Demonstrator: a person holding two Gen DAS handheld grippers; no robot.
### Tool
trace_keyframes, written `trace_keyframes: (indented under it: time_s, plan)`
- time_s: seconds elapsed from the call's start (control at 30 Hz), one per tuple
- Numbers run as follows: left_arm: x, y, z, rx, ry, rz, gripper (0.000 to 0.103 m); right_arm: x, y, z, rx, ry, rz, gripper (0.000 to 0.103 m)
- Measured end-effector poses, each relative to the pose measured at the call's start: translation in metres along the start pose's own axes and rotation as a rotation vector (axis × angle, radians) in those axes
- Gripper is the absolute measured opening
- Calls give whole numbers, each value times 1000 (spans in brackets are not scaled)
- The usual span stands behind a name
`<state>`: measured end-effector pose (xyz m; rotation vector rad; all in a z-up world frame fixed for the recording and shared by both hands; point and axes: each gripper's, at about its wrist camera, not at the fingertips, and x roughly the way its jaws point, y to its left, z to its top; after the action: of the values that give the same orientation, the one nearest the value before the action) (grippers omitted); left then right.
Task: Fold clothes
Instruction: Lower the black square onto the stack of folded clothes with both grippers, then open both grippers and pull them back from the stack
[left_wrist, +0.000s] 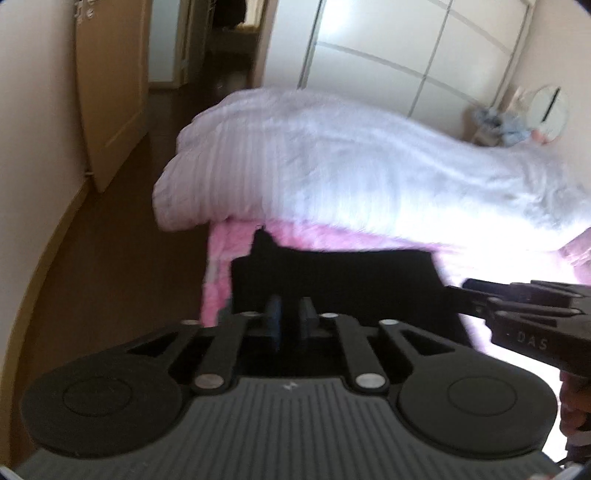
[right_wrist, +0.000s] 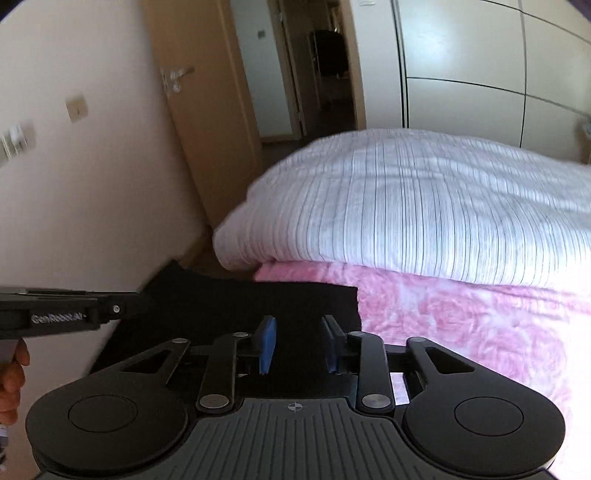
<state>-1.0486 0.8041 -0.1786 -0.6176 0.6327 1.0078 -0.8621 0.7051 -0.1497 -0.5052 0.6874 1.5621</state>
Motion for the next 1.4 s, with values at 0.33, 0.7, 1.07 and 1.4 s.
trace_keyframes:
  time_s: [0.33, 0.7, 1.07, 1.4]
  plan:
    - [21, 30, -26, -89, -27, -23, 3, 38, -3, -32, -47, 101, 15, 30]
    - [-85, -7, -72, -84, -66, 21, 3, -82, -9, -52, 20, 60, 125, 30]
    - [-70, -22, -132, -63, 3, 90, 1, -72, 40, -119, -232, 129, 61, 31]
    - [-130, -58, -118, -122, 59, 239, 42, -98, 13, -102, -47, 195, 83, 48]
